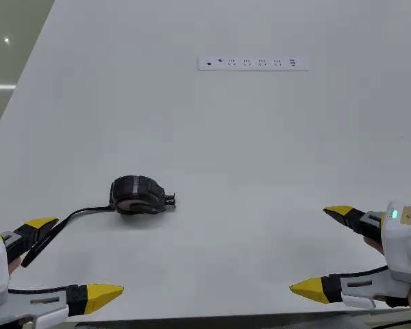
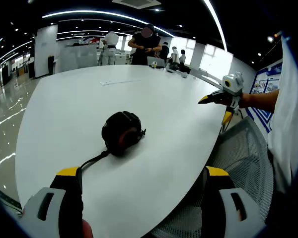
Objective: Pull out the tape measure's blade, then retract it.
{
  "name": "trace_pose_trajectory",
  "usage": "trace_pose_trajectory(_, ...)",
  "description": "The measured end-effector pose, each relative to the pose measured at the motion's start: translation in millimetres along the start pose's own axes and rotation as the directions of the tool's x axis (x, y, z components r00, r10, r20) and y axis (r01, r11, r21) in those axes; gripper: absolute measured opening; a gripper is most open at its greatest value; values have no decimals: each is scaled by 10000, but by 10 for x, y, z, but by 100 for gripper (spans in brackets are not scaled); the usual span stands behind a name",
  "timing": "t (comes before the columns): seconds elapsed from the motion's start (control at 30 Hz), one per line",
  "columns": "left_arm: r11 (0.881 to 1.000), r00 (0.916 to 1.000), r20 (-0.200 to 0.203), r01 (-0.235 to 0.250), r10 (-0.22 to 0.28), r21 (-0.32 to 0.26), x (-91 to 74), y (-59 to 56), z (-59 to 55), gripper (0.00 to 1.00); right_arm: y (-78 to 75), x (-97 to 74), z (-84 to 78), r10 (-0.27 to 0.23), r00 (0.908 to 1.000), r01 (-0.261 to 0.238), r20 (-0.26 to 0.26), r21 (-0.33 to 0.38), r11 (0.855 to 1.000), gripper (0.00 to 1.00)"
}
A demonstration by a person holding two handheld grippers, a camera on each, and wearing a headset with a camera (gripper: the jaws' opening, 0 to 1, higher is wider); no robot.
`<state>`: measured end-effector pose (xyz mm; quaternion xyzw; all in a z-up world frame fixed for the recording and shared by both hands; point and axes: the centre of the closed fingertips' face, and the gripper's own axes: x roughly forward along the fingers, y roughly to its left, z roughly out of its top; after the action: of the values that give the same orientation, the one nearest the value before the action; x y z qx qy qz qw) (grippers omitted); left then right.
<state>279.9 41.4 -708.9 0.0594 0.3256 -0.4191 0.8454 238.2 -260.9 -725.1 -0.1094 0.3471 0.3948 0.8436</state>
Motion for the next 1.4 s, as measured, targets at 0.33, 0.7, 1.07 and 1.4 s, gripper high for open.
trace_pose_trajectory(0.33,10000,10000,-7,-19,19,14,3,6,13,98,-22,6,-28,-32,10000,32,-59,30,10000,92)
trace_pose_trajectory(0.7,10000,10000,-29,-32,31,-63,12,38,26,91,-27,39,12,32,10000,-32,61,22,10000,92)
trace_pose_trajectory(1.07,10000,10000,-50,-12,12,-50,61,109,57,89,-55,138,53,206,9998,-206,-40,-120,9997,92)
trace_pose_trajectory(1.4,9998,9998,-121,156,-154,141,159,175,124,88,-90,274,134,440,9990,-442,-81,-336,9985,91)
